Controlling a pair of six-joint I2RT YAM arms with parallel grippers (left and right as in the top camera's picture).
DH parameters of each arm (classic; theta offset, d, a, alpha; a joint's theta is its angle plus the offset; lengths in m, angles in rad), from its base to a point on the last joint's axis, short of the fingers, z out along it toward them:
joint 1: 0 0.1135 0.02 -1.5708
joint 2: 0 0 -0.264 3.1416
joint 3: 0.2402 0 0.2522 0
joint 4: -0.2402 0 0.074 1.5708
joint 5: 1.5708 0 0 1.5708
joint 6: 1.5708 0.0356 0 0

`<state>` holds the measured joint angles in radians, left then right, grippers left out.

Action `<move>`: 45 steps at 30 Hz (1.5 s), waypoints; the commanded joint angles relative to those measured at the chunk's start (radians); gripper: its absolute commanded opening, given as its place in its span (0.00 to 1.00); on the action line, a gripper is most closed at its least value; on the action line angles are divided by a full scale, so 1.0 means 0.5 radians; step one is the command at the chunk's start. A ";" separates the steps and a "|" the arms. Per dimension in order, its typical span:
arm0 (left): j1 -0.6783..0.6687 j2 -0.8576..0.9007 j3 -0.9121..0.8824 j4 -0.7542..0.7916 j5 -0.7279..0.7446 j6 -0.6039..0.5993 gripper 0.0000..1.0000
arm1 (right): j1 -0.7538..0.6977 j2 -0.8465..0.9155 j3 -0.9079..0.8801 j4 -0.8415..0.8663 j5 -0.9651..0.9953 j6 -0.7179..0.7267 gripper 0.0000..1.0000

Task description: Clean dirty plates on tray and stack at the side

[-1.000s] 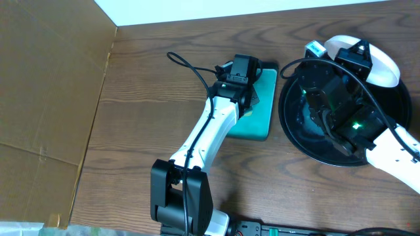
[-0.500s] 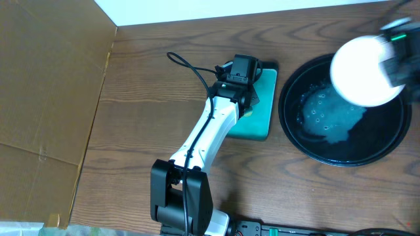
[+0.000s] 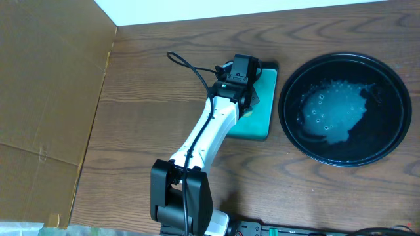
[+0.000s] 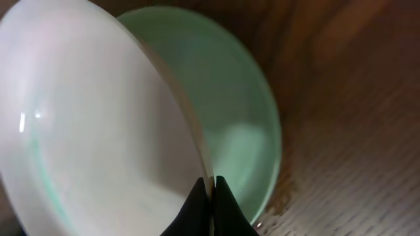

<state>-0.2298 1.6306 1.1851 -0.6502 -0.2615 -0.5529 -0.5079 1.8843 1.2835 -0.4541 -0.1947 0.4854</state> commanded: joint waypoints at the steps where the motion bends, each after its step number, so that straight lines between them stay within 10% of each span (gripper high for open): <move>1: 0.011 -0.008 -0.010 0.007 -0.031 -0.017 0.07 | -0.048 0.055 0.015 0.043 -0.024 0.134 0.02; 3: 0.011 -0.008 -0.010 0.010 -0.031 -0.017 0.07 | -0.048 0.059 0.015 0.056 -0.021 0.121 0.09; 6: 0.011 -0.007 -0.010 0.015 -0.031 -0.017 0.07 | -0.043 0.059 0.015 0.072 -0.030 0.120 0.81; 8: 0.011 -0.005 -0.010 0.029 -0.031 -0.017 0.07 | -0.041 0.047 0.024 0.076 -0.146 0.118 0.99; 21: 0.185 0.433 -0.016 0.306 0.227 0.014 0.08 | 0.174 -0.740 0.024 -0.157 -0.256 -0.028 0.99; 24: 0.184 0.461 -0.015 0.349 0.256 0.023 0.27 | 0.298 -0.961 0.024 -0.194 -0.091 -0.126 0.99; 27: 0.185 0.419 -0.006 0.399 0.256 0.061 0.78 | 0.502 -1.196 0.024 -0.252 0.053 -0.244 0.99; 45: 0.184 -1.311 0.037 -0.550 0.344 0.073 0.83 | 1.791 -2.095 -0.398 -1.086 0.494 -0.328 0.99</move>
<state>-0.1390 1.0248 1.1915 -0.9115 -0.0845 -0.5228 0.3626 0.8448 1.1332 -0.9787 0.0582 0.3069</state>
